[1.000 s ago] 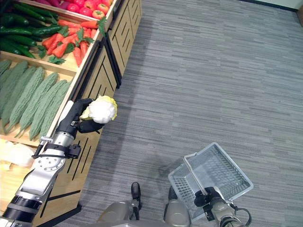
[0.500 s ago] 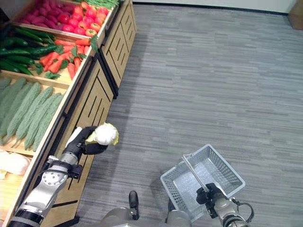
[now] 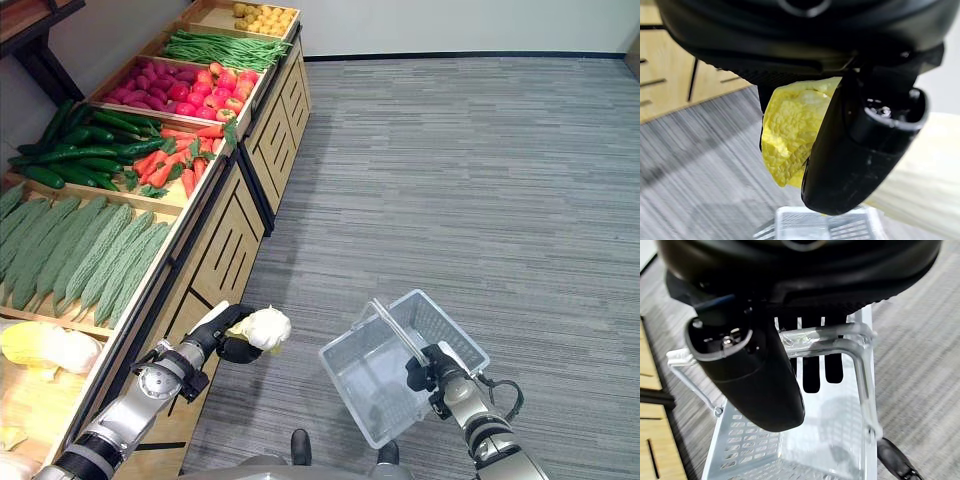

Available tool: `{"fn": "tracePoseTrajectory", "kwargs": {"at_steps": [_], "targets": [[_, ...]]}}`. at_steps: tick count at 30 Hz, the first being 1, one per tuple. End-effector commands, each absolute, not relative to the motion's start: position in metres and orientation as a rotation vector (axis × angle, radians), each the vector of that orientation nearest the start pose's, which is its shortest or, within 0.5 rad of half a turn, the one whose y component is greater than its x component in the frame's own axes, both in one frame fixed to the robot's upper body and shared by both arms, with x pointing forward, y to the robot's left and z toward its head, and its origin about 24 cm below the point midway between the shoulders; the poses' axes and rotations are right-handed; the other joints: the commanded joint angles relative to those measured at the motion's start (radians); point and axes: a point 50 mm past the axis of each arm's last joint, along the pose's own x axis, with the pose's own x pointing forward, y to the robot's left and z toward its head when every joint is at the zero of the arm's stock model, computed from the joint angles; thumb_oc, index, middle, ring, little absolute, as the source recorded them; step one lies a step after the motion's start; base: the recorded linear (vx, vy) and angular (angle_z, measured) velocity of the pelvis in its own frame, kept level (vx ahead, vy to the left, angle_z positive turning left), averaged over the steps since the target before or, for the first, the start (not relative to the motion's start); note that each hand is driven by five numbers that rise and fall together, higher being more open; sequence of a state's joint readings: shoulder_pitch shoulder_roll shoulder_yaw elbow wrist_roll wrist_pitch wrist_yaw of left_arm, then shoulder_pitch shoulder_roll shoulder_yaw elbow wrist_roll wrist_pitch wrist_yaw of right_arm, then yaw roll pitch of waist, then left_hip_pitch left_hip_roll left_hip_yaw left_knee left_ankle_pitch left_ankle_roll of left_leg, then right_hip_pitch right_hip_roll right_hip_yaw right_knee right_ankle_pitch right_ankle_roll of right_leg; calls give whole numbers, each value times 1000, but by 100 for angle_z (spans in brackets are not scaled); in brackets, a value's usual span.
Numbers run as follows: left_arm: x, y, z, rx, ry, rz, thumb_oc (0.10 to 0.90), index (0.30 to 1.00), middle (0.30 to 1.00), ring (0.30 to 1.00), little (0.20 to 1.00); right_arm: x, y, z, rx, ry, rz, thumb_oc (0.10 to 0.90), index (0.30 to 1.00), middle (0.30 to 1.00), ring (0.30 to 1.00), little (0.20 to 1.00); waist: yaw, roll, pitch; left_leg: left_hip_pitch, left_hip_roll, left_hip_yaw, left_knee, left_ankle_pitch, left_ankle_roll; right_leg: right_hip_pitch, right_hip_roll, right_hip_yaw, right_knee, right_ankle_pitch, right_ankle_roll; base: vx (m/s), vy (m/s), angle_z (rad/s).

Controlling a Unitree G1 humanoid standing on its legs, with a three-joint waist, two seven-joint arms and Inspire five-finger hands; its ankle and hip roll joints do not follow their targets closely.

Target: Get the vegetables into the basket

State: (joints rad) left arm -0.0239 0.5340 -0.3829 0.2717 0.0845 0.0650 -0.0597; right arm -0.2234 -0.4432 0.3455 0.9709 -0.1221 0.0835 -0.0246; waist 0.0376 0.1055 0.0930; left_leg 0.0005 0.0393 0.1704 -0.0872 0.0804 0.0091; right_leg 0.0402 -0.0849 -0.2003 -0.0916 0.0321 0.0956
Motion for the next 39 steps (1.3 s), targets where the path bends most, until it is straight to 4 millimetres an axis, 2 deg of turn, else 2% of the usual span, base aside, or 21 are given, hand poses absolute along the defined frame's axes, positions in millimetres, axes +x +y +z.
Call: {"fn": "tracePoseTrajectory", "kwargs": {"at_steps": [1,2,3,4,7,9,11,15,16,19,22,27,29,33,36,39], "targets": [[275,201,7,875,223,-266,400,300,300,300,300,270,-250,-47,-752,594,68,400,300,300,300,300,-8,-52,-15,28,-41,-23,0,-115,8,-2,-2,24,5,-50,-13,9,-65,0],[276,201,6,875,223,-267,400,300,300,300,300,270,-250,-47,-752,594,67,400,300,300,300,300,-7,-52,-15,28,-41,-22,0,-115,7,-2,-2,24,5,-50,-13,13,-77,-4],[277,199,-1,922,247,-278,400,300,300,300,300,273,-238,-45,-719,555,90,400,300,300,300,300,-15,-45,-14,30,-39,-16,0,-116,5,-4,1,31,4,-51,-15,9,-39,-4],[277,198,-2,922,246,-279,400,300,300,300,300,272,-239,-44,-720,555,89,400,300,300,300,300,-14,-45,-14,30,-39,-16,0,-116,5,-4,1,32,4,-51,-15,13,-57,-5],[279,191,-9,1017,258,-331,400,300,300,300,300,280,-223,-33,-739,471,146,400,300,300,300,300,-26,-32,-13,29,-34,-3,0,-118,2,-11,4,44,4,-53,-16,14,-52,-4],[282,180,-14,1061,253,-369,400,300,300,300,300,290,-211,-16,-774,370,183,400,300,300,300,300,-37,-19,-10,26,-31,9,0,-117,-1,-21,6,58,4,-50,-17,12,-60,-13],[283,175,-17,1080,256,-386,400,300,300,300,300,292,-206,-11,-783,338,197,400,300,300,300,300,-43,-14,-8,25,-31,14,0,-117,-2,-25,7,65,4,-49,-16,1,-25,-19],[287,161,-29,1134,285,-430,400,300,300,300,300,302,-184,15,-838,176,267,400,300,300,300,300,-65,4,0,17,-28,35,0,-115,-4,-43,9,83,4,-43,-16,0,-25,-14],[290,150,-32,1182,274,-468,400,300,300,300,300,304,-173,24,-844,113,298,400,300,300,300,300,-77,10,2,11,-26,42,0,-115,-6,-52,10,91,4,-40,-16,0,-26,-19],[291,142,-36,1203,283,-485,400,300,300,300,300,303,-165,33,-852,61,329,400,300,300,300,300,-86,15,3,6,-25,50,0,-115,-8,-61,11,97,4,-38,-16,1,-17,-22],[292,128,-42,1257,280,-536,400,300,300,300,300,300,-149,45,-875,-32,395,400,300,300,300,300,-105,19,9,2,-22,62,0,-116,-9,-71,12,109,4,-33,-16,7,-13,-15],[293,121,-45,1281,282,-555,400,300,300,300,300,295,-136,55,-869,-106,446,400,300,300,300,300,-118,20,12,3,-20,76,0,-117,-10,-77,14,119,4,-31,-15,11,-11,-13],[292,118,-49,1318,294,-575,400,300,300,300,300,288,-125,62,-836,-155,505,400,300,300,300,300,-129,17,16,2,-19,84,0,-117,-12,-82,16,128,4,-30,-16,14,-12,-9],[296,116,-46,1353,276,-571,400,300,300,300,300,285,-123,60,-851,-146,548,400,300,300,300,300,-132,13,19,-2,-17,90,0,-116,-13,-89,19,136,4,-27,-16,2,-21,-8],[302,108,-37,1395,216,-596,400,300,300,300,300,284,-123,59,-893,-131,587,400,300,300,300,300,-134,8,26,-11,-16,92,0,-113,-14,-101,20,139,4,-24,-16,0,0,0],[303,102,-35,1415,195,-618,400,300,300,300,300,283,-118,64,-861,-147,618,400,300,300,300,300,-138,6,35,-22,-14,97,0,-108,-16,-117,21,145,4,-19,-15,-8,-8,-4]]}}
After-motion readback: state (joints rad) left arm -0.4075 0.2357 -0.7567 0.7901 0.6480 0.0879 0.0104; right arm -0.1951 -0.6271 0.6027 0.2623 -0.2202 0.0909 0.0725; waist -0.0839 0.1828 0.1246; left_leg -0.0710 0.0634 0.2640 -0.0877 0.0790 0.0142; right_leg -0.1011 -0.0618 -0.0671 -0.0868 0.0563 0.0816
